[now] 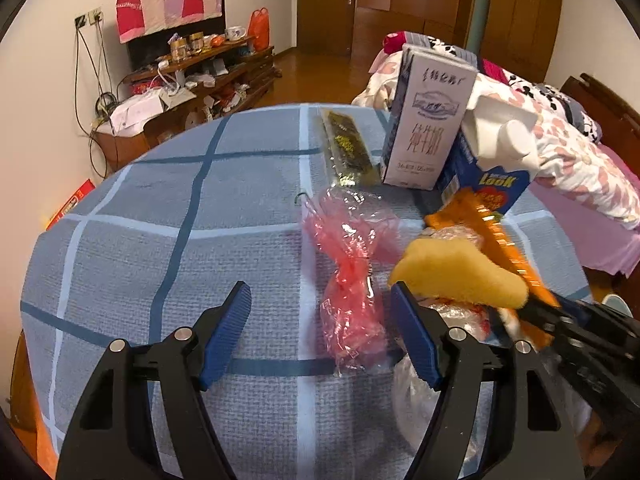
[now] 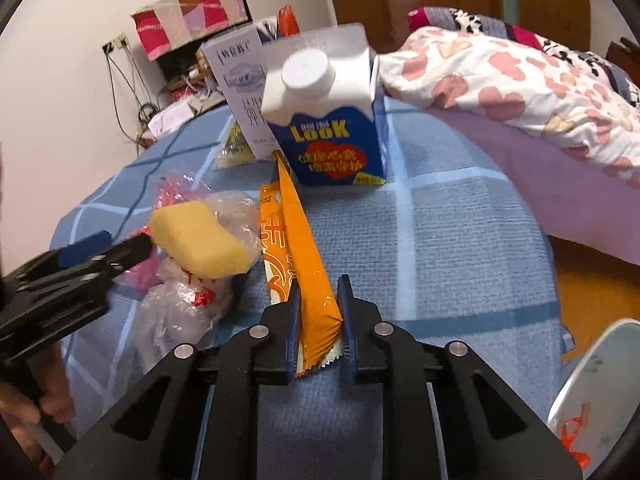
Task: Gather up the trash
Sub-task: 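Grasp the orange snack wrapper with the right tool while the left grasps the pink plastic bag, then carry the pink bag and orange wrapper toward the blue bucket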
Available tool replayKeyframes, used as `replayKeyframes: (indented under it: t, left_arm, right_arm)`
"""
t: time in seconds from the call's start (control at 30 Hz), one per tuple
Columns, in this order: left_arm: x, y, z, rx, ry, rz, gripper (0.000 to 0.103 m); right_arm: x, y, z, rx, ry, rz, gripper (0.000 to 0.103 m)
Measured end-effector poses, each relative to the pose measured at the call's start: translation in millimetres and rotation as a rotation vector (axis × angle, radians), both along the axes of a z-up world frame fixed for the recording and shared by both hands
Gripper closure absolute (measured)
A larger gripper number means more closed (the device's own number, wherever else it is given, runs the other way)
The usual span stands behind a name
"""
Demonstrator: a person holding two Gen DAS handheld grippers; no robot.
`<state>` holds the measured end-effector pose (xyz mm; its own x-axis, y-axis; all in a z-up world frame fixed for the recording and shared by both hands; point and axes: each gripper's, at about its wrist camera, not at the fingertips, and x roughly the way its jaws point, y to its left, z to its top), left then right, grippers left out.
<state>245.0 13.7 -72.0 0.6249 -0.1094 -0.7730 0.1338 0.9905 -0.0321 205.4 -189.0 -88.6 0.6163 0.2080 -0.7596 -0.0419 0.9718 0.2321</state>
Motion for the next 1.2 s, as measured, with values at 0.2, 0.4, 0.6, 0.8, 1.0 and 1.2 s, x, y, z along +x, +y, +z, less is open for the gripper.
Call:
replayKeyframes:
  t: [0.2, 0.4, 0.6, 0.8, 1.0, 1.2]
  left_arm:
    - [5.3, 2.7, -12.2, -0.019, 0.016, -0.003, 0.058]
    - [-0.4, 6.6, -12.4, -0.057, 0.016, -0.009, 0.077]
    - [-28.9, 11.9, 4.0, -0.009, -0.027, -0.002, 0.078]
    - [-65.5, 11.3, 16.9, 0.021, -0.055, 0.005, 0.078]
    - [-95.5, 10.6, 24.1, 0.038, -0.082, 0.015, 0.078]
    - [-121.0, 9.3, 29.3, 0.038, -0.095, 0.008, 0.078]
  right_arm:
    - [-24.8, -7.5, 16.7, -0.014, -0.060, -0.055, 0.085]
    - [-40.1, -15.5, 22.7, -0.007, -0.079, -0.088, 0.085]
    - [-61.6, -18.2, 25.3, 0.020, -0.094, -0.113, 0.085]
    - [-83.7, -16.8, 26.7, 0.028, -0.104, -0.124, 0.085]
    - [-109.5, -19.4, 33.6, 0.035, -0.131, -0.141, 0.085]
    - [-132.2, -22.4, 37.6, 0.043, -0.145, -0.156, 0.085]
